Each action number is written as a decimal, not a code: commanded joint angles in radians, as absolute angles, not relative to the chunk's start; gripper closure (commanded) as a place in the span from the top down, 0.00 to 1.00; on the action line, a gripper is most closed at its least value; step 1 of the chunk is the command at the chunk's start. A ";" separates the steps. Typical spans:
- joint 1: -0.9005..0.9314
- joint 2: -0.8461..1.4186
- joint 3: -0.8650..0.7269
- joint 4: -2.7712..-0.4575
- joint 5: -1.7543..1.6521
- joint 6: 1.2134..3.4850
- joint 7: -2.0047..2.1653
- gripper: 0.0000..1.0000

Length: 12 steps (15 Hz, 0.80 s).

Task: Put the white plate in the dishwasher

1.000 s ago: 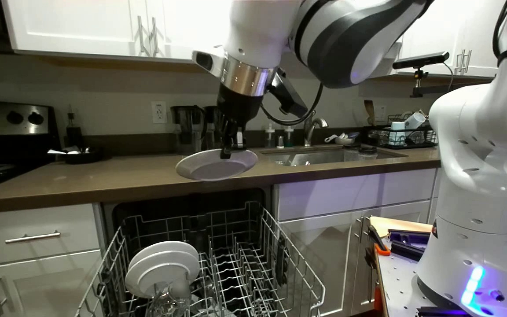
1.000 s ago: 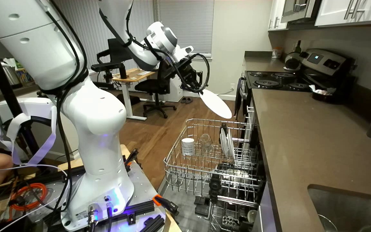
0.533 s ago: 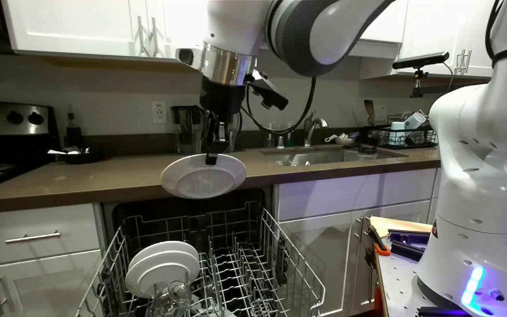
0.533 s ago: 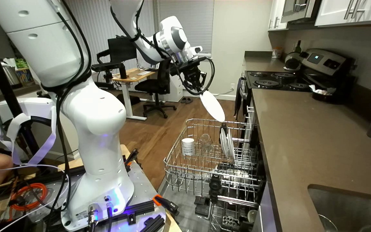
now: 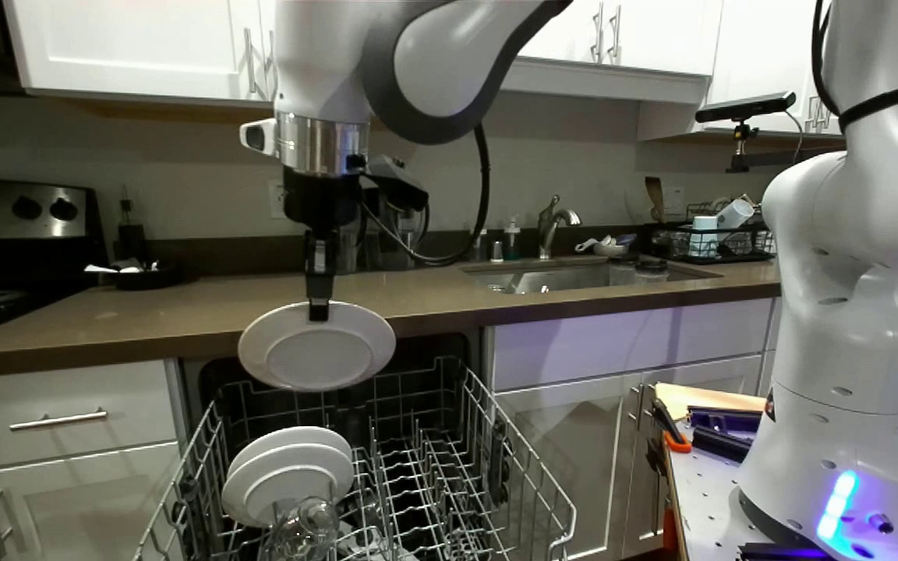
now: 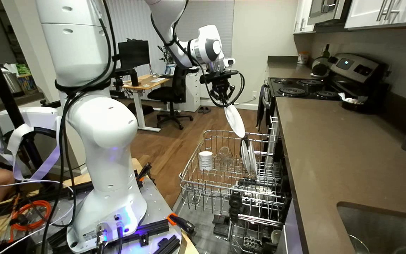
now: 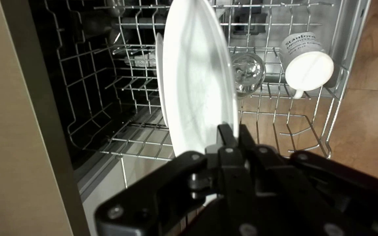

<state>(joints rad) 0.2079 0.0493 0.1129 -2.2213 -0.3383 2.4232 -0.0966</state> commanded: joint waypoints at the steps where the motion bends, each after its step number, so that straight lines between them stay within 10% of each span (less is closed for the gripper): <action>1: 0.185 0.156 0.132 -2.075 -0.238 2.317 -0.187 0.02; 12: 0.143 0.277 0.136 -1.945 -0.140 2.227 -0.309 0.02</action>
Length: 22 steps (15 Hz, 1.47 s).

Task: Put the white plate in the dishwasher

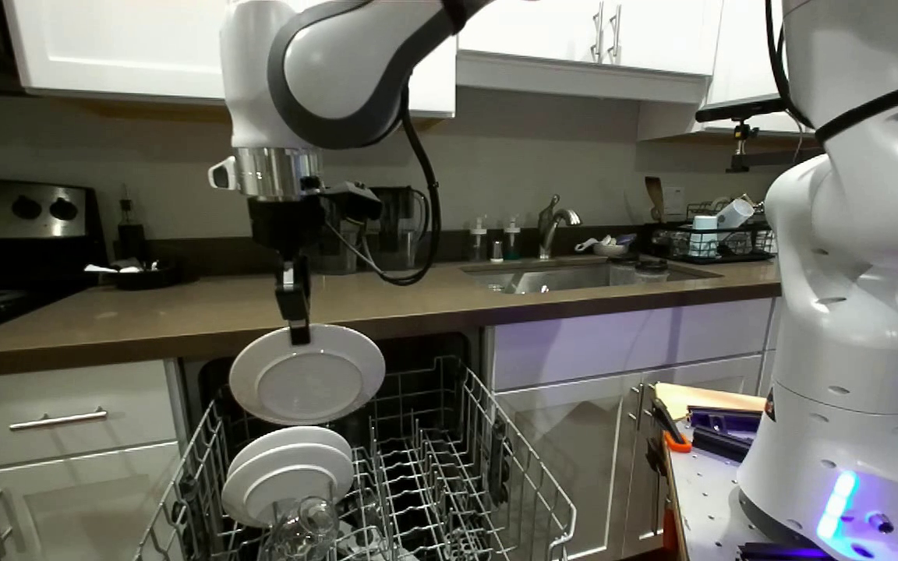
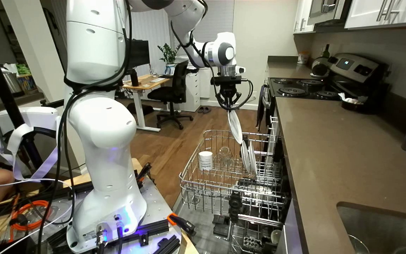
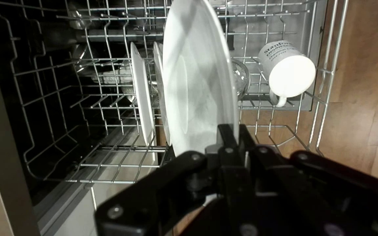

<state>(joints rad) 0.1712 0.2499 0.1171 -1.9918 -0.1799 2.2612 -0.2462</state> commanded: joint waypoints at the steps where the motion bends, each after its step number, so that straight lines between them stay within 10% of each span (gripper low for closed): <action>1: 0.140 0.287 0.137 -1.939 -0.132 2.223 -0.317 0.01; 22: 0.122 0.487 0.157 -1.805 -0.110 2.204 -0.389 0.02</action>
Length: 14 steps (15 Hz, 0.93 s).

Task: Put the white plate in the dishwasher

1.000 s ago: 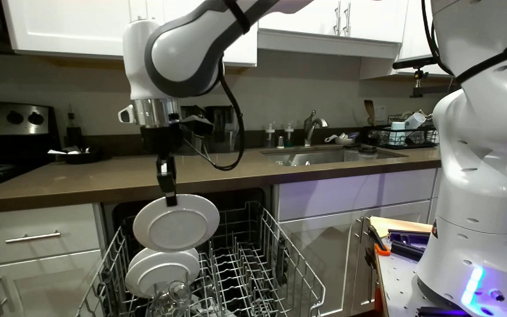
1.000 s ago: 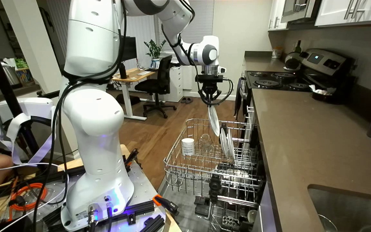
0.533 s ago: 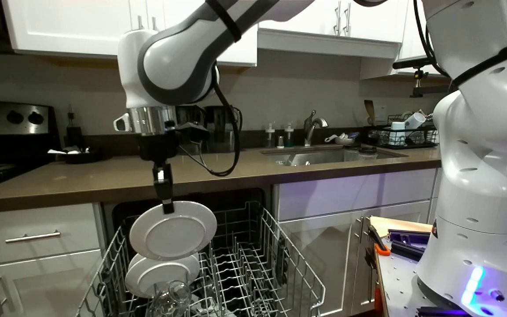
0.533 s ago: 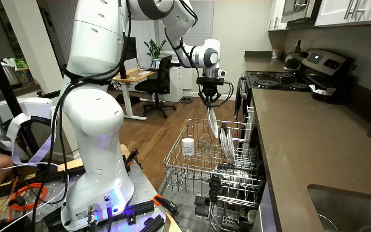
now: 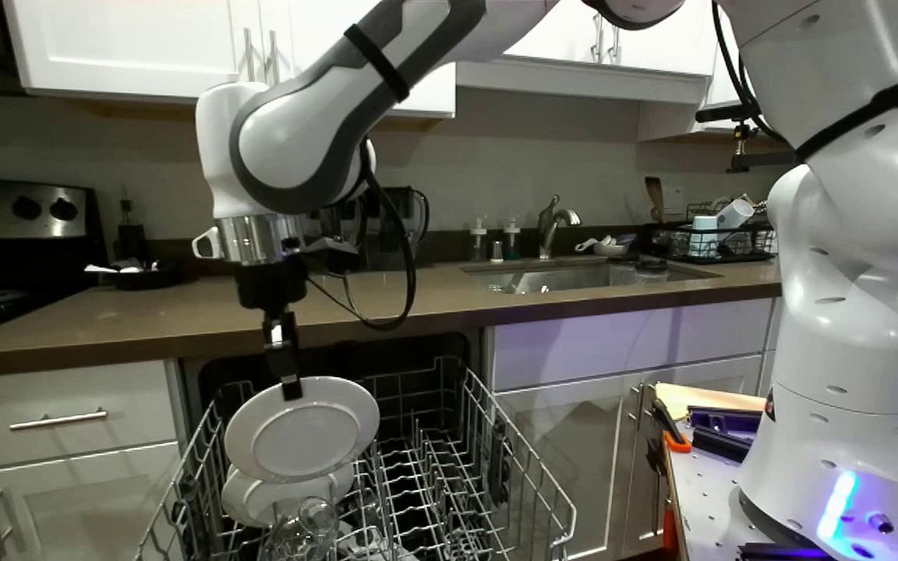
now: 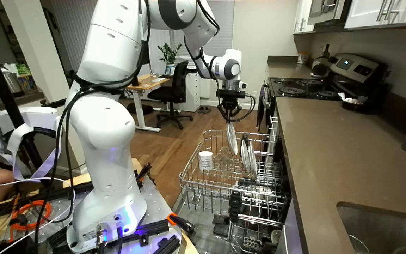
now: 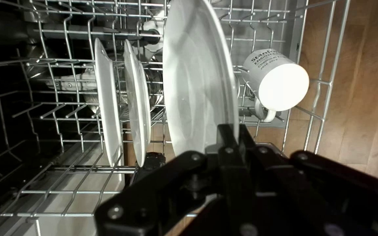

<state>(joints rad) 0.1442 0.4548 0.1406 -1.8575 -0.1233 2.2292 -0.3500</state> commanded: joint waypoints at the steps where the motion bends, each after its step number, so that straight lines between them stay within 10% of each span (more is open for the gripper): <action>1: 0.123 0.498 0.156 -1.796 -0.114 2.207 -0.388 0.02; 14: 0.109 0.677 0.144 -1.613 -0.128 2.176 -0.406 0.02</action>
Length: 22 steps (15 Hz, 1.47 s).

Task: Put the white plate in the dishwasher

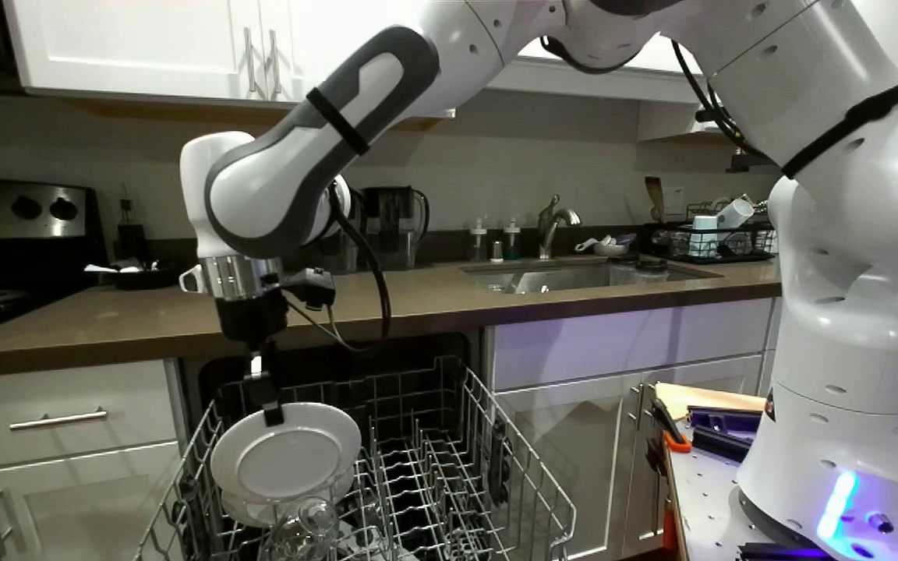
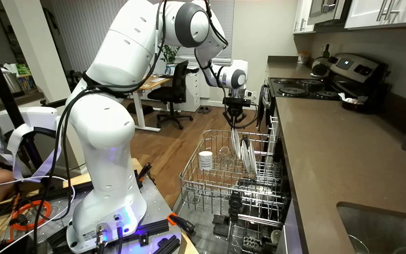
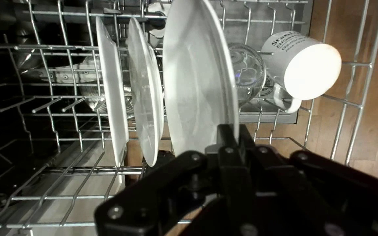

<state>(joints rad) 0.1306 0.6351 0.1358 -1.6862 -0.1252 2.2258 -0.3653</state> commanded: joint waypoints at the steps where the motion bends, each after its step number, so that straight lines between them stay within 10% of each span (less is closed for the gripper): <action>1: 0.107 0.690 0.143 -1.601 -0.129 2.175 -0.408 0.02; 20: 0.113 0.826 0.125 -1.553 -0.150 2.177 -0.378 0.02; 22: 0.116 0.827 0.122 -1.552 -0.154 2.177 -0.375 0.16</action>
